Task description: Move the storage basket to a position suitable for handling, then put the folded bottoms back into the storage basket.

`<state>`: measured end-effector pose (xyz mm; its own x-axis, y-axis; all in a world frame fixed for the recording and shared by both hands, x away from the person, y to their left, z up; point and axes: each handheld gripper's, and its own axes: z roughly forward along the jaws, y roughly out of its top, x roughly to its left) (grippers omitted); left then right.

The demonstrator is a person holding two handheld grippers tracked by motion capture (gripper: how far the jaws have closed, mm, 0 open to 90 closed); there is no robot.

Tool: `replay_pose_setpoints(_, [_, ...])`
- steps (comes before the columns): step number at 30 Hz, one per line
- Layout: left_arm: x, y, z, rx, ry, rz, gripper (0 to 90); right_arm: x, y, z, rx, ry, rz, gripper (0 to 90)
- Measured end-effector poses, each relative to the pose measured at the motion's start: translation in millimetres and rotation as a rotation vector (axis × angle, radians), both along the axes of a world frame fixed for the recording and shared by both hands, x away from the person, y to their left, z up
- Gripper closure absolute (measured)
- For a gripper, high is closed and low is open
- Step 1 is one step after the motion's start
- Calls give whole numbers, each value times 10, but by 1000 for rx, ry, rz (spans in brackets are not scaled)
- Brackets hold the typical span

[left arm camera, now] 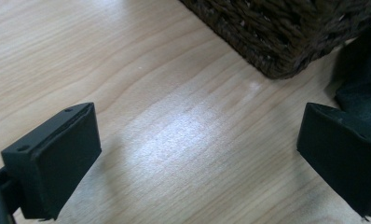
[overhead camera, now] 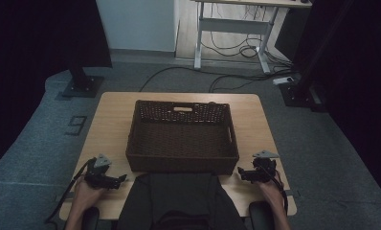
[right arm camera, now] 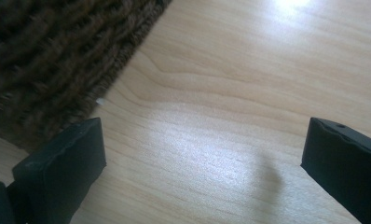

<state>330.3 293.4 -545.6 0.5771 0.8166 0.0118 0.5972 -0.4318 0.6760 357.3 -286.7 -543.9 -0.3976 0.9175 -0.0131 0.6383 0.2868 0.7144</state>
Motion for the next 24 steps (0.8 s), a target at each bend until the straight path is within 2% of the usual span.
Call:
replay_pose_setpoints(2, [13, -17, -20, 12, 14, -5, 0, 7, -12, -42, 3, 1, 1, 0])
replay_pose_setpoints(5, [25, -18, -22, 4, 24, -4, 0, 10, -16, -108, -18, -1, 4, 0])
replay_pose_setpoints(6, [29, -16, -23, 3, 28, -3, 0, 8, -28, -127, 4, -8, 9, 0])
replay_pose_setpoints(9, [32, -15, -23, 2, 30, -3, 0, 14, -41, -134, 20, 5, 10, 0])
replay_pose_setpoints(14, [33, -13, -23, 1, 31, -4, 0, 12, -43, -134, 21, 6, 6, 0])
replay_pose_setpoints(19, [38, -7, -23, 2, 31, -12, 0, -7, -23, -133, 22, 7, -21, 0])
replay_pose_setpoints(24, [38, -8, -23, 1, 31, -12, 0, -5, -23, -132, 21, 8, -20, 0])
